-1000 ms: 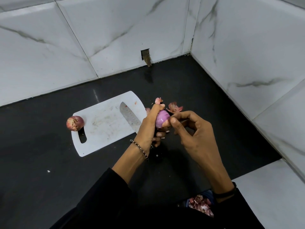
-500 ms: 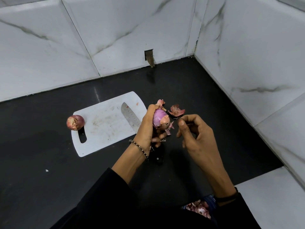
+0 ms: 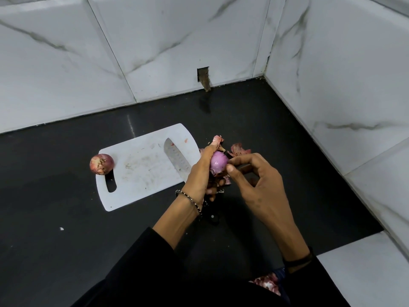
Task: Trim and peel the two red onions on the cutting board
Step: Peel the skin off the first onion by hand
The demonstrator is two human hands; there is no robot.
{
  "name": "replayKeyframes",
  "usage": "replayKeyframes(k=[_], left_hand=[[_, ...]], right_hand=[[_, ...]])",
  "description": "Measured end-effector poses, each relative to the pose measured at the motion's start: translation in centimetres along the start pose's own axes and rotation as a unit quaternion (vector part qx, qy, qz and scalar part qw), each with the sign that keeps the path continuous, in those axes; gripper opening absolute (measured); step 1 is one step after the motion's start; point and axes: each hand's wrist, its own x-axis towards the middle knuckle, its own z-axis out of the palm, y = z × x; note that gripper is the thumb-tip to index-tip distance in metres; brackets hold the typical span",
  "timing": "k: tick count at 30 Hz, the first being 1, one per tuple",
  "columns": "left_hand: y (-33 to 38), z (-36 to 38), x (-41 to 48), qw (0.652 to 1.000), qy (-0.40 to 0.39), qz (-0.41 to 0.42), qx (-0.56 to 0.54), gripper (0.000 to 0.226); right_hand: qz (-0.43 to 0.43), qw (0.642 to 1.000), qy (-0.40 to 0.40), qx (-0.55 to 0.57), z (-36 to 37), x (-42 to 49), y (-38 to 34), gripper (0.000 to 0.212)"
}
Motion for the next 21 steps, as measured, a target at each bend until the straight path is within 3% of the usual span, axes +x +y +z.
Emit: replayKeyframes(k=[6, 12, 17, 21], left_hand=[[-0.3, -0.6, 0.8, 0.998, -0.038, -0.03, -0.036, 0.07], [-0.7, -0.8, 1.6, 0.994, -0.074, -0.065, -0.044, 0.077], [-0.9, -0.6, 1.8, 0.994, -0.08, -0.065, -0.04, 0.069], [-0.9, -0.8, 2.1, 0.996, -0.058, -0.055, -0.041, 0.076]], right_hand=[[0.018, 1.0, -0.025, 0.0, -0.1, -0.2, 0.2, 0.014], [0.039, 0.999, -0.001, 0.035, 0.0, -0.2, 0.1, 0.009], [0.037, 0.999, -0.009, 0.033, 0.0, -0.2, 0.2, 0.011], [0.046, 0.998, -0.003, 0.034, 0.0, -0.3, 0.5, 0.013]])
